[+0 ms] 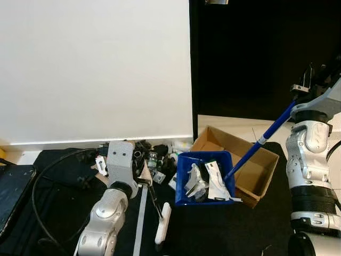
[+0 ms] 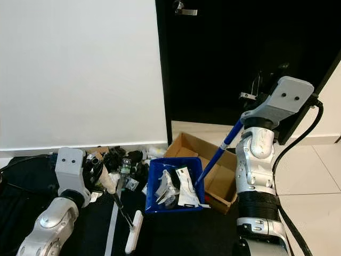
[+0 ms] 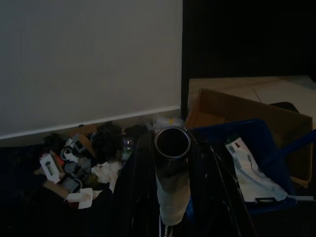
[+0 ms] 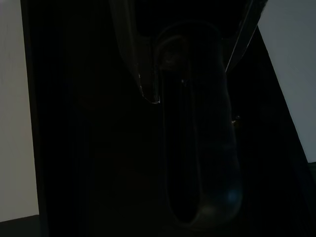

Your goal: Sweep floor

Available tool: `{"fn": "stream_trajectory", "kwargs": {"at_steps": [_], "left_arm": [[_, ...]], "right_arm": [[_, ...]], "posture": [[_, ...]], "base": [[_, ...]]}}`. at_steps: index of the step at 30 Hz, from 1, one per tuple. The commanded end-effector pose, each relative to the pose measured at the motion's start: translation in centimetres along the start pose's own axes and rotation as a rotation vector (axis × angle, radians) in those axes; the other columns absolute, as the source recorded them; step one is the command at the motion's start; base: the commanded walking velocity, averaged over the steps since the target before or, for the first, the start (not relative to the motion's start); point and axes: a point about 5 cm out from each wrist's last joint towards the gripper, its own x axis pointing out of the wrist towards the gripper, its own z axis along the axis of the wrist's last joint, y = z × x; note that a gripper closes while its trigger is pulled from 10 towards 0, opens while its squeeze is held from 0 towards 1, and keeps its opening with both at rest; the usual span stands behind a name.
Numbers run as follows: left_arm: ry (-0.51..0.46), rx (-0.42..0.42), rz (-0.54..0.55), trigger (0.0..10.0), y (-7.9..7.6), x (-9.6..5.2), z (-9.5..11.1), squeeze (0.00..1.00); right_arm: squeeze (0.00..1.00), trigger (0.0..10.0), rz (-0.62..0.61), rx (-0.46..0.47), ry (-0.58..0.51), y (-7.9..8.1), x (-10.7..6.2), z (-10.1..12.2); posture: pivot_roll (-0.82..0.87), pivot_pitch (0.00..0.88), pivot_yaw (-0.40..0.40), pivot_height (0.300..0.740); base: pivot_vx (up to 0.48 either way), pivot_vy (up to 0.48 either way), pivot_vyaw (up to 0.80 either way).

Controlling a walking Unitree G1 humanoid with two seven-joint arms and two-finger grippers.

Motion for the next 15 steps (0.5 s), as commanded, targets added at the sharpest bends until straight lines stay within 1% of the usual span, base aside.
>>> {"fn": "stream_trajectory", "kwargs": {"at_steps": [1, 3, 5, 15], "left_arm": [[-0.002, -0.004, 0.010, 10.0, 0.05, -0.05, -0.18, 0.00], [-0.009, 0.000, 0.014, 10.0, 0.09, -0.08, -0.13, 0.00], [-0.012, 0.000, 0.014, 10.0, 0.09, -0.08, -0.11, 0.00], [-0.024, -0.001, 0.016, 10.0, 0.05, 0.11, 0.04, 0.00]], "right_arm": [[0.00, 10.0, 0.007, 0.036, -0.063, 0.57, 0.35, 1.43], [0.00, 10.0, 0.009, 0.037, -0.056, 0.60, 0.24, 1.54], [0.00, 10.0, 0.009, 0.036, -0.055, 0.60, 0.23, 1.54], [0.00, 10.0, 0.010, 0.033, -0.049, 0.57, 0.26, 1.66]], "posture": [[0.07, 0.142, 0.078, 0.740], [0.08, 0.142, 0.077, 0.740], [0.08, 0.142, 0.076, 0.740], [0.07, 0.139, 0.076, 0.740]], "base": [[0.000, 0.000, 0.00], [0.000, 0.000, 0.00], [0.382, 0.000, 0.00], [0.472, 0.000, 0.00]]}}
